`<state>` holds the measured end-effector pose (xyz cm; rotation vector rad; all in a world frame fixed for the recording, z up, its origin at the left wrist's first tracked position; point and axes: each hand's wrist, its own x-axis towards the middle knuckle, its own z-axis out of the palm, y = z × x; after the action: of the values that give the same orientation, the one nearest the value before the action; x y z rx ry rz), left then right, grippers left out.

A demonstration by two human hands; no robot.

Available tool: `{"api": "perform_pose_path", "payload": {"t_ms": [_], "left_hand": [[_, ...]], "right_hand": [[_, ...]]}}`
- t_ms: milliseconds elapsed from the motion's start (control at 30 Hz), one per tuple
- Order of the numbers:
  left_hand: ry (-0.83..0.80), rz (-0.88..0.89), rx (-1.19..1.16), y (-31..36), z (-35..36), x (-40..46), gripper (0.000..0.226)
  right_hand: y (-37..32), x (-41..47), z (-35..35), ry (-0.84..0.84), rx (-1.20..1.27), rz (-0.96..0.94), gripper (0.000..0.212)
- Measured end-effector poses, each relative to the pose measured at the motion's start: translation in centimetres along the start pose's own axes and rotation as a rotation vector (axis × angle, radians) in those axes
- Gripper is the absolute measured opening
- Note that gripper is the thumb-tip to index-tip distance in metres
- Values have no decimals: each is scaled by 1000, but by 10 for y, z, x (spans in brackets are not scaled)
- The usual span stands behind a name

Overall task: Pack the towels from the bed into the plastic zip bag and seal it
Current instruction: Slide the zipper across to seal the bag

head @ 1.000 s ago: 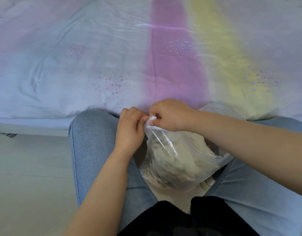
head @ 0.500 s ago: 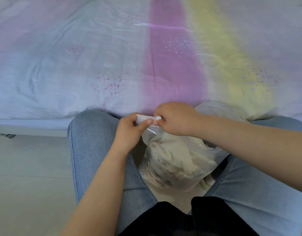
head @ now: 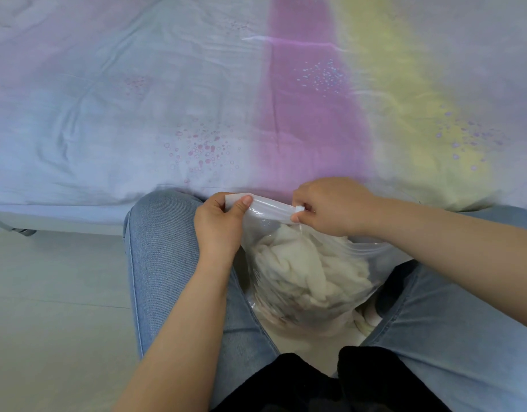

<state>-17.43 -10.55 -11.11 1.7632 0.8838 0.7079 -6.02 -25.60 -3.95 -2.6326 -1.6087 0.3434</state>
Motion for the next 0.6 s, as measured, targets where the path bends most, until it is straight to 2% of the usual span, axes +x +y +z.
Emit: {"api": "perform_pose_path", "payload": {"t_ms": [67,100,133,167,233,267,367,600], "left_hand": [[101,191,98,9,1,-7,20],[153,346,206,11,3,-11,14],[172,515,349,12,6,-13,17],[131,673,493,11,9,-16,23],[-24,835,672,4,16,-19,21],[-78,845,700,1,18,-20,16],[-105,831,667,-4,20,-16,15],[-8,793,654,-2,10,-8,26]], "right_hand": [[2,0,0,4,-19,2,15],[2,1,0,11,-32,3,14],[2,3,1,21,-47,1,14],[2,4,2,35,-65,-5,14],[0,6,4,59,-95,-21,16],[-1,5,6,66,-96,-28,16],[-1,3,8,78,-78,-44,16],[6,-6,2,69,-55,-74,18]]}}
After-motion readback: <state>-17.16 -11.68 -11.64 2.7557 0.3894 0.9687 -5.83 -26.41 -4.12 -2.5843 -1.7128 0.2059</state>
